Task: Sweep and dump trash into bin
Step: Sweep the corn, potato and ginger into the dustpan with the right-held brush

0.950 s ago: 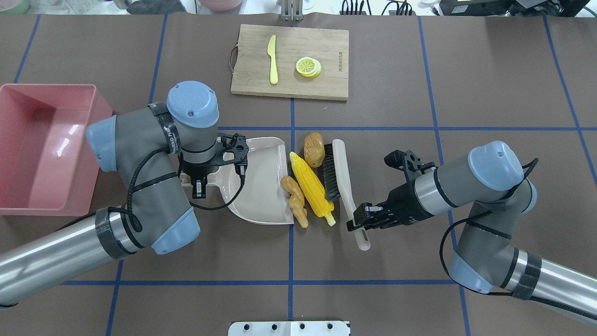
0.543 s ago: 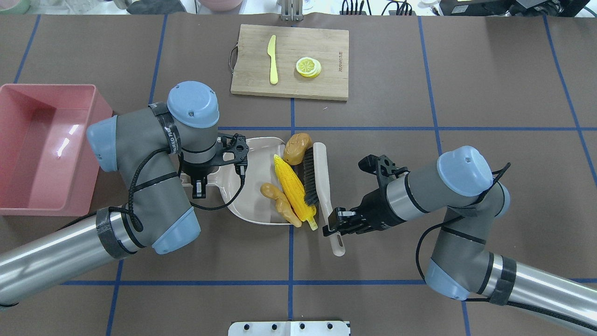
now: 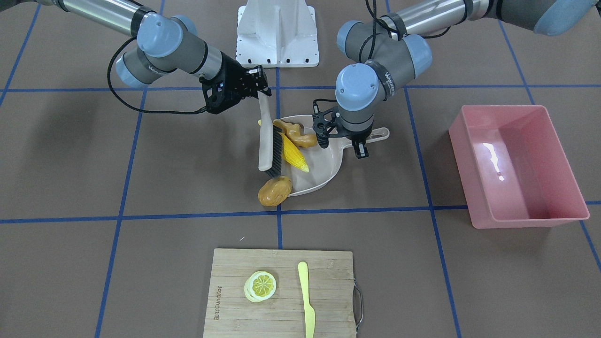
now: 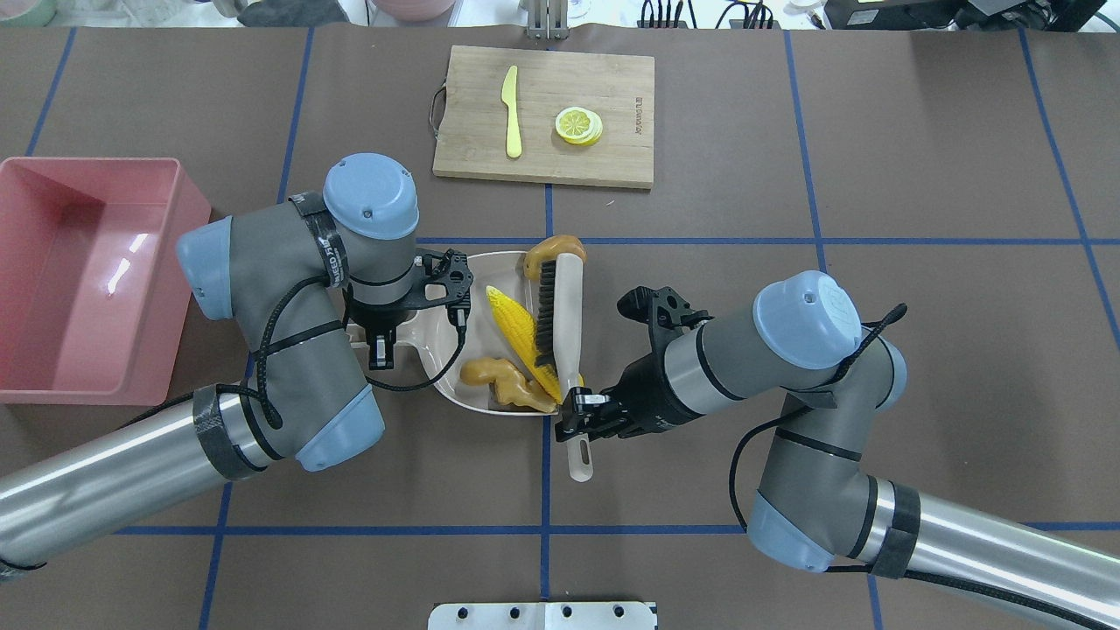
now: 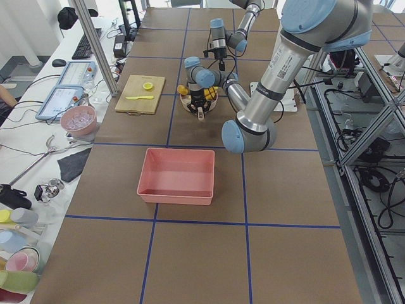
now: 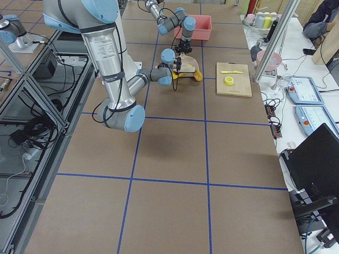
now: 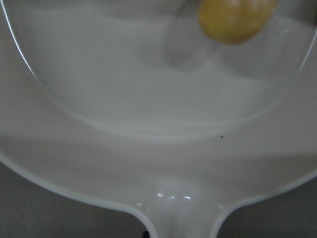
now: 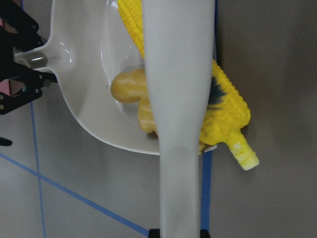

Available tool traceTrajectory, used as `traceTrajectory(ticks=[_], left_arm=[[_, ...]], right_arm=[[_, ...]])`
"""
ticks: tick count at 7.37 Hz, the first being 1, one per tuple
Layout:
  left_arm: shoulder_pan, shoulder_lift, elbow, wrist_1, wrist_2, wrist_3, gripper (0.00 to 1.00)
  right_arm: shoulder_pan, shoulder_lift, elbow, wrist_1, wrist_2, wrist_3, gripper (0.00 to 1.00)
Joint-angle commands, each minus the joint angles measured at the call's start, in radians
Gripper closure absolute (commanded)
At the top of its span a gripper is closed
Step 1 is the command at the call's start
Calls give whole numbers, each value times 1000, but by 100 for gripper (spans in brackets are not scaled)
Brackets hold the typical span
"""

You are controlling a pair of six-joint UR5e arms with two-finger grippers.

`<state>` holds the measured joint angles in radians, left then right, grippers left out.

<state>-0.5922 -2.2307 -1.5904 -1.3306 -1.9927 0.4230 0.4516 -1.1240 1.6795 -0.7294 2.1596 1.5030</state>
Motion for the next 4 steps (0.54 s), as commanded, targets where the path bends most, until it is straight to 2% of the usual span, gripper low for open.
traceTrajectory(ticks=[1,2,4], left_arm=[[0,-1,7,-10,0,0,100],[0,-1,9,-15,0,0,100],[0,0,9,-15,0,0,100]], right_arm=[[1,15,57,-97,6,-1,100],[28,9,113,-187,37,-4,100],[126,-41,134,-211,138,-20,100]])
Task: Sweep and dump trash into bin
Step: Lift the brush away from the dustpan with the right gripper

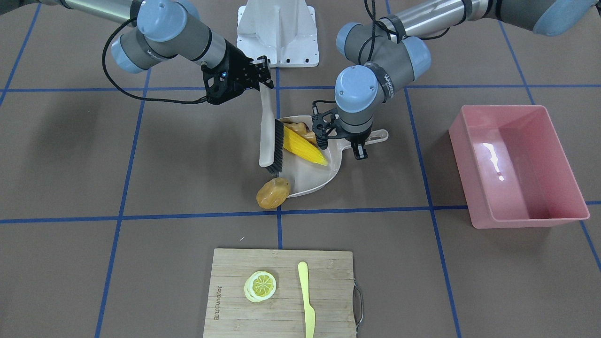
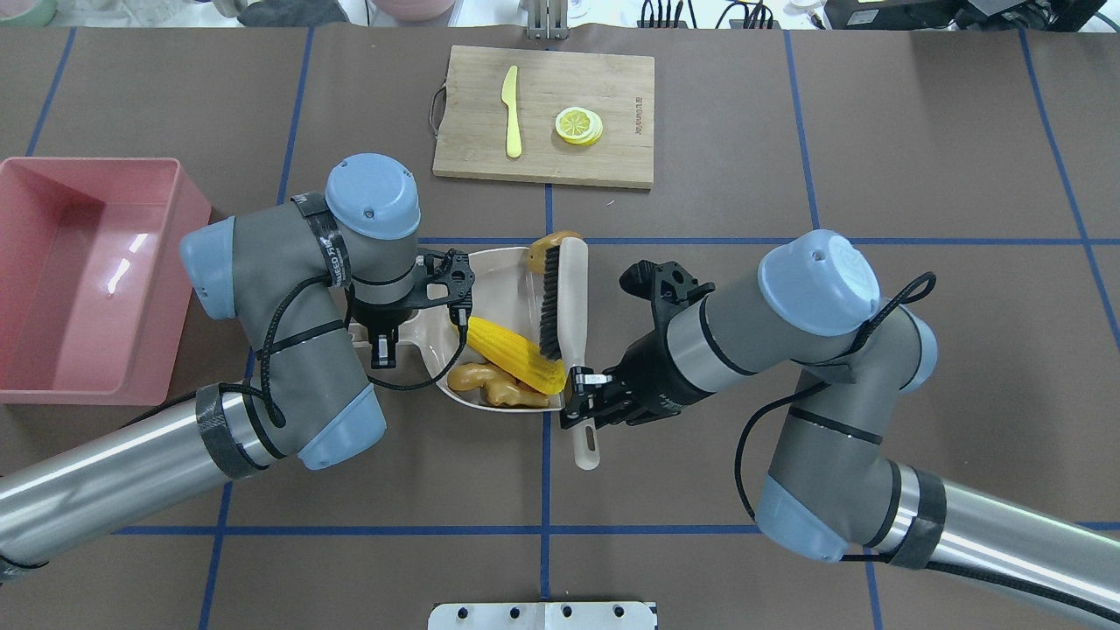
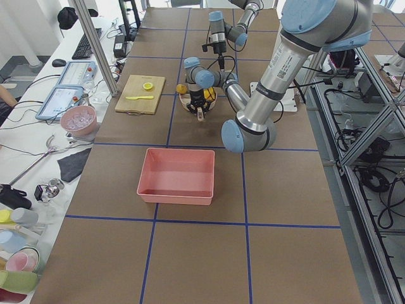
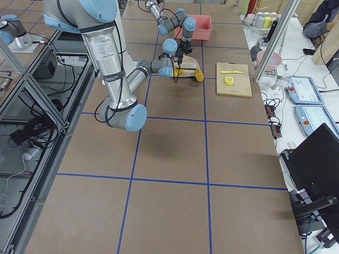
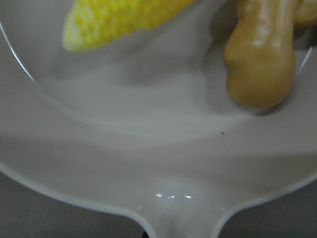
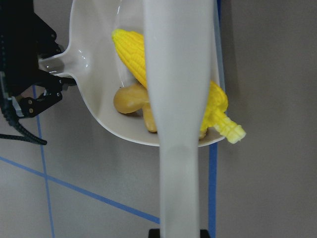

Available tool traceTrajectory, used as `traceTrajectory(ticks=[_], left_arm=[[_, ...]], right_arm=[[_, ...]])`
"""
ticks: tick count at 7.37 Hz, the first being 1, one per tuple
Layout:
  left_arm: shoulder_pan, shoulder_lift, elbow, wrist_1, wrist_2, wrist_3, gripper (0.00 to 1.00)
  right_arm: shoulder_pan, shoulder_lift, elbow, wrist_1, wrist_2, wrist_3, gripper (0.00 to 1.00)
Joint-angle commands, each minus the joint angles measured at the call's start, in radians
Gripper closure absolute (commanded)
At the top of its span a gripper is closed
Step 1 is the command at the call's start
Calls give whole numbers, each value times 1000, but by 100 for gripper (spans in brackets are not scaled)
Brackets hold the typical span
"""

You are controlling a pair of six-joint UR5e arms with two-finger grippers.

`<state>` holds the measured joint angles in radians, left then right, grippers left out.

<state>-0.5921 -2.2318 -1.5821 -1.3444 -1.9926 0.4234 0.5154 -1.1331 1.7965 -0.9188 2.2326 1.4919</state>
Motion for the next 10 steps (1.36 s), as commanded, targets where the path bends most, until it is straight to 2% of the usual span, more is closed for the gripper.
traceTrajectory(ticks=[1,4,6,10], left_arm=[[0,3,1,-1,0,0,100],[-2,7,-6,11,0,9,100],[-8,4,-9,43,0,11,100],[-12,-8,-10,132,-2,12,100]], right_arm=[[116,-42,3,-22,123,-28,100],[172,-34,-97,-22,145,-140,100],[245,-24,-156,-20,241,-215,100],[267,10,-184,-25,268,-216,100]])
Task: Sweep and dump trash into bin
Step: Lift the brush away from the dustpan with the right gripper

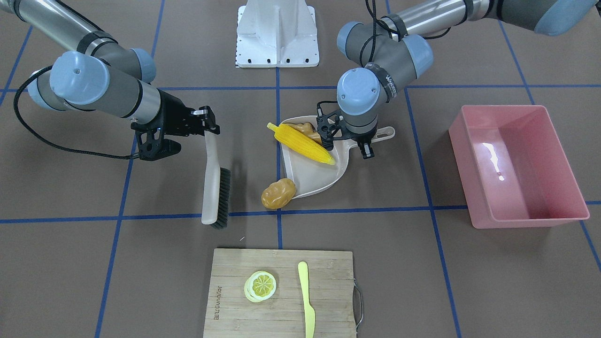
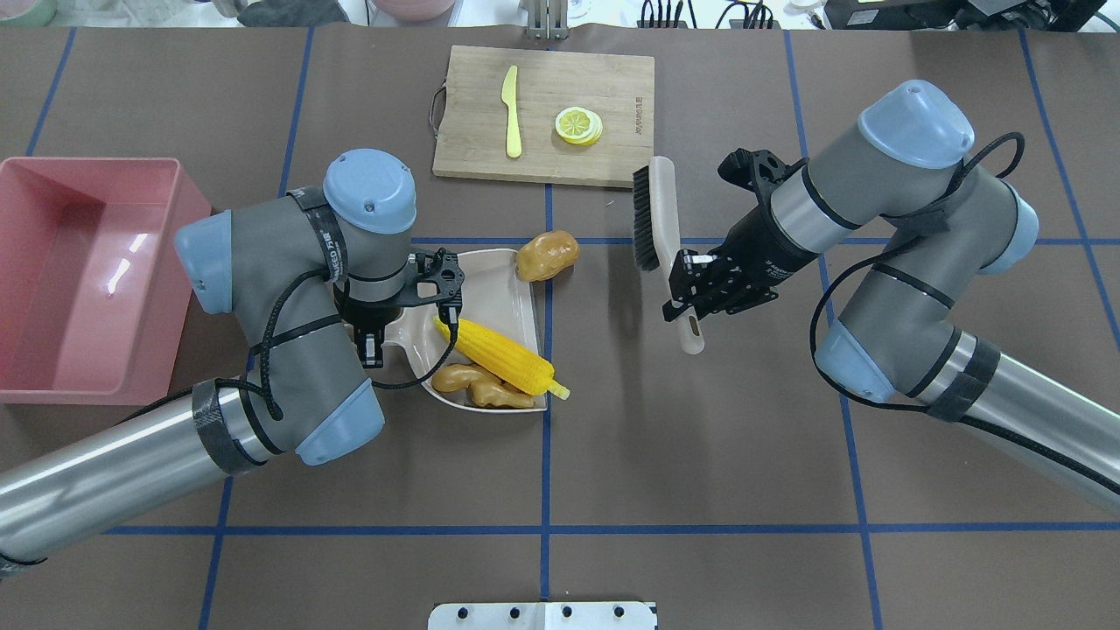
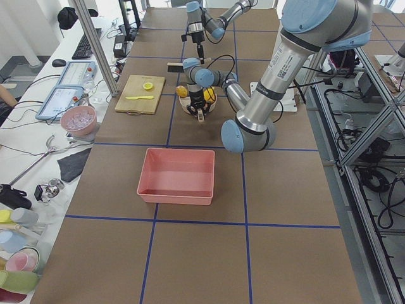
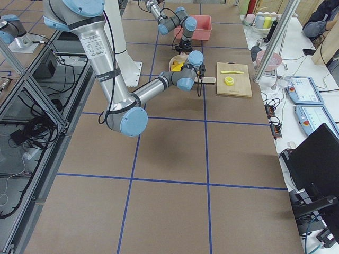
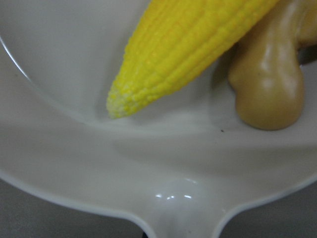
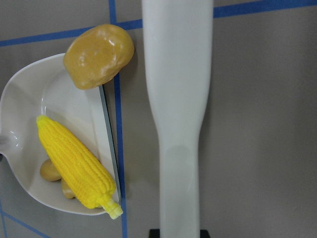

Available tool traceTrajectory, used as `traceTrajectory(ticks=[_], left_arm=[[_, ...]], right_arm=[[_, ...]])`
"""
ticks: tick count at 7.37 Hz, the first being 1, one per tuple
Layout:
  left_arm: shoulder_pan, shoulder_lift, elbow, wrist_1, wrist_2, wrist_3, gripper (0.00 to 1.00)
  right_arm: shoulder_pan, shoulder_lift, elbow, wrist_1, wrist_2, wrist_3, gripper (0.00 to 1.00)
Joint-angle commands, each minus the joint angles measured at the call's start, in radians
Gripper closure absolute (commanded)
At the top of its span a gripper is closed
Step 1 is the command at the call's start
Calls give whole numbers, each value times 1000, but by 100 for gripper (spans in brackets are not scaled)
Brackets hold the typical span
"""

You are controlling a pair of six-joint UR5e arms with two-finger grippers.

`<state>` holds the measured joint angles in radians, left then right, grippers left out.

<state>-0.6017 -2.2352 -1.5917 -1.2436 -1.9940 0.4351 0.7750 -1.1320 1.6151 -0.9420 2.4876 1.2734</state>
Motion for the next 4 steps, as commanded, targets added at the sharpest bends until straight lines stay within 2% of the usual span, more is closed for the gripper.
traceTrajectory(ticks=[1,2,4], left_arm=[[-13,-10,-1,53,-2,2,100],[-21,-18,-1,71,-3,29,100],[-29,-18,2,79,-3,34,100]], right_arm=[[4,18,-15,-1,16,-3,100],[4,44,-65,-1,31,-35,100],[4,66,-104,-1,83,-133,100]])
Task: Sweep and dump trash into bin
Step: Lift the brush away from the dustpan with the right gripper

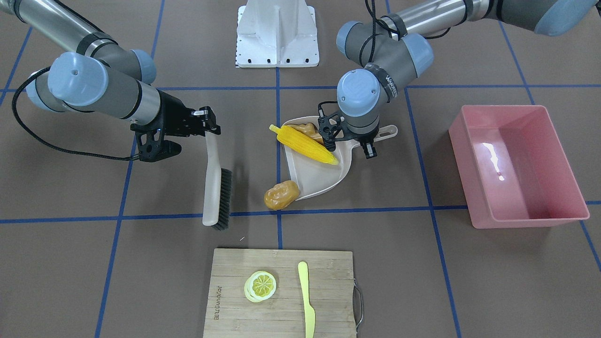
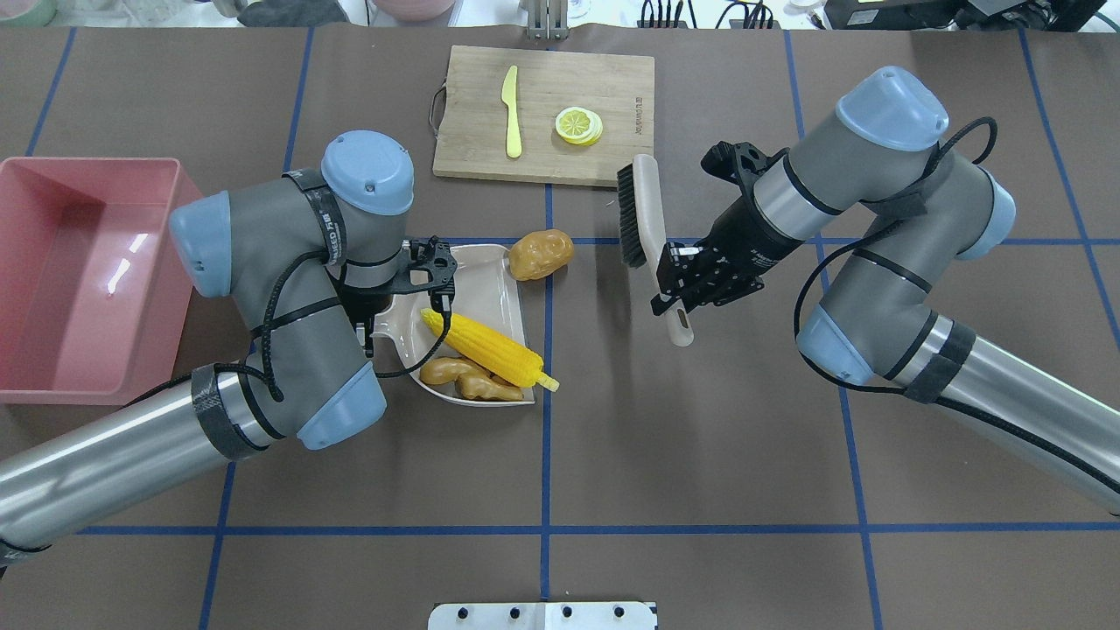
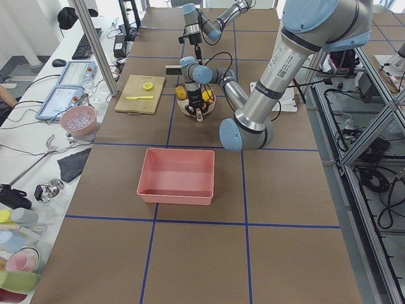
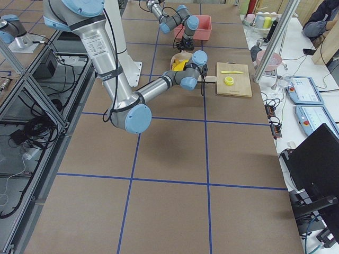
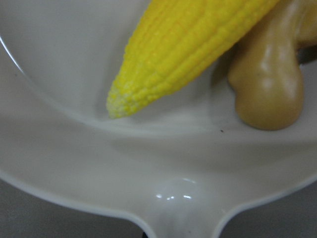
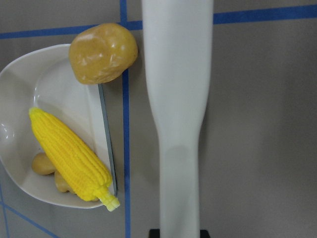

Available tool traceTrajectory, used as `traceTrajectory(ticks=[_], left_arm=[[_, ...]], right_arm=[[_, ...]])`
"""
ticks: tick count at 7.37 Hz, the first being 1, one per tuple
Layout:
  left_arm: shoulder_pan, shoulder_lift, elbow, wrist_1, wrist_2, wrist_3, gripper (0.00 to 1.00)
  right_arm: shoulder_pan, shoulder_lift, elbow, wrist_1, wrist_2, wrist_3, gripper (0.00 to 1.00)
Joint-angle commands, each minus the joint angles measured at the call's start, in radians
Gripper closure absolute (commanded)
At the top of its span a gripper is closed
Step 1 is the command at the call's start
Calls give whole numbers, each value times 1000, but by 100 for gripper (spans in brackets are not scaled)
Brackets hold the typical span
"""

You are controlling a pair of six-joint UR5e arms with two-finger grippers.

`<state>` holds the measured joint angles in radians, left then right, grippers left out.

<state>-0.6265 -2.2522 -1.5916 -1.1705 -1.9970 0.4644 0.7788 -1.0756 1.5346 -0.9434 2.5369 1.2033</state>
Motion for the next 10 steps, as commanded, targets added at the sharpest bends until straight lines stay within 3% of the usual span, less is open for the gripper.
traceTrajectory(ticks=[1,4,10], left_arm=[[-4,-1,4,6,0,5,100],[-4,-3,9,5,-3,3,100],[-4,-3,15,-5,-3,-1,100]], right_arm=[[-4,5,-24,-3,51,-102,100],[-67,5,-51,-3,36,-168,100],[-81,54,-93,-2,-47,-203,100]])
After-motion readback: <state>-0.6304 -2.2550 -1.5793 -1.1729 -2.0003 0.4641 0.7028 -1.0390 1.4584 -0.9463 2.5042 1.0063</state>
